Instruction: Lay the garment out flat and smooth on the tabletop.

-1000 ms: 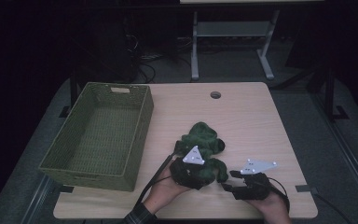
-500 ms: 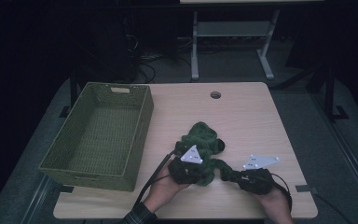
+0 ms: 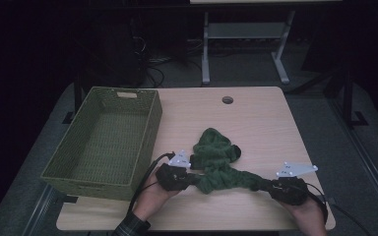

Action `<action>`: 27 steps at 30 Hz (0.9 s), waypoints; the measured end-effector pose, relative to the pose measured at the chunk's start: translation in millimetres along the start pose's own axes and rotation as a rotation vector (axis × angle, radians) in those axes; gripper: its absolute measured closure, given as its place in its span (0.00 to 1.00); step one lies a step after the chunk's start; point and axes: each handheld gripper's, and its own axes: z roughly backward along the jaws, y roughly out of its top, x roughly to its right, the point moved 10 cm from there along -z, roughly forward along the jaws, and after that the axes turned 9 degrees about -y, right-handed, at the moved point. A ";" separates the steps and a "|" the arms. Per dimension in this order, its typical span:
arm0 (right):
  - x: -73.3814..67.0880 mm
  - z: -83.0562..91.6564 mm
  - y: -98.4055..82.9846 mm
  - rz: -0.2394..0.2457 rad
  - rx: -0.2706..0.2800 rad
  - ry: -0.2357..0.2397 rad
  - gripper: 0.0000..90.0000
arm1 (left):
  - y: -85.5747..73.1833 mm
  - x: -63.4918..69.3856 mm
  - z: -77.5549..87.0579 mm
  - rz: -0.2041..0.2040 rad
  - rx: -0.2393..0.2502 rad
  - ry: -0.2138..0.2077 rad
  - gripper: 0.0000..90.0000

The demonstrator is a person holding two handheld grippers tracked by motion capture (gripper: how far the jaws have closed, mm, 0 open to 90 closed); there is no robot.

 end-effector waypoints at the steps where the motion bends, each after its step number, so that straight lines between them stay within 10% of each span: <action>1: 0.2 -0.7 -1.8 -0.004 -0.009 0.005 0.88 | -3.9 -1.7 -1.5 0.011 -0.002 0.000 0.90; 7: 5.8 -1.3 -1.3 -0.007 0.001 -0.035 0.76 | 3.0 -3.8 11.6 -0.001 0.024 0.056 0.78; 15: 11.7 20.5 19.5 -0.002 0.079 -0.069 0.81 | 30.9 15.5 32.1 -0.024 0.117 0.021 0.90; 27: 4.3 -23.9 22.8 0.110 -0.010 -0.049 1.00 | 2.4 35.7 -23.0 -0.029 -0.002 -0.049 0.99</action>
